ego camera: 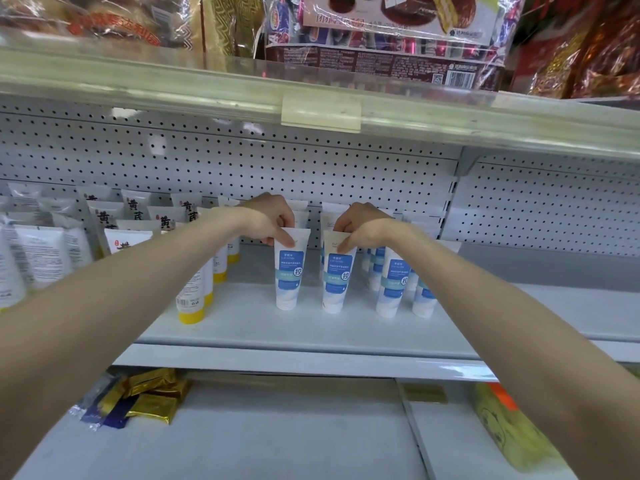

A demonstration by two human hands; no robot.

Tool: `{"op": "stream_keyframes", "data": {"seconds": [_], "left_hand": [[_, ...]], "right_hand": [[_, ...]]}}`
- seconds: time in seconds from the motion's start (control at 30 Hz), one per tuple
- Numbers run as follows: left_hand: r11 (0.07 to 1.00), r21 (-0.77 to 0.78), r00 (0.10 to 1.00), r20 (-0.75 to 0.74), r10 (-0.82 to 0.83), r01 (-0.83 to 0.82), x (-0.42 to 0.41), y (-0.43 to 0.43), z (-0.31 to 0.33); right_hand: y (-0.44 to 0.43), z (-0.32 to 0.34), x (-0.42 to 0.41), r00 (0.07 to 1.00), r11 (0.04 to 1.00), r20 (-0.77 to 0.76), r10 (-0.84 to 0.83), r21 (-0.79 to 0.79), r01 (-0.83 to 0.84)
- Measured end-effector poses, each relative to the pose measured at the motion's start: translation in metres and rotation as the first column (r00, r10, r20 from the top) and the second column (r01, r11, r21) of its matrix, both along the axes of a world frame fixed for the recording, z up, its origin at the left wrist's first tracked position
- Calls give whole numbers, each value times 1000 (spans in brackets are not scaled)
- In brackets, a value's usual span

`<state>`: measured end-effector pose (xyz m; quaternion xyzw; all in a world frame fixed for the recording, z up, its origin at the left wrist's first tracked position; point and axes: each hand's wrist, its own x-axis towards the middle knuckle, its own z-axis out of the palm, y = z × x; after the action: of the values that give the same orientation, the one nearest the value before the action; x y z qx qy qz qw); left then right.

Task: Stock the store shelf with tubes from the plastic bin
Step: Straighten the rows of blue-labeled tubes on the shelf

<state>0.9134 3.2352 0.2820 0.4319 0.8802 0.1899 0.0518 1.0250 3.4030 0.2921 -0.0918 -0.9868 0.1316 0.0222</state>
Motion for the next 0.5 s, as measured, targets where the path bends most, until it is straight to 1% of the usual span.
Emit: {"op": "stream_keyframes", "data": {"seconds": [0.5], "left_hand": [[1000,-24,1000,10,-4,5,-9,2,2]], "right_hand": [[-1,2,0,1000,1000,18,12,-8,-12]]}}
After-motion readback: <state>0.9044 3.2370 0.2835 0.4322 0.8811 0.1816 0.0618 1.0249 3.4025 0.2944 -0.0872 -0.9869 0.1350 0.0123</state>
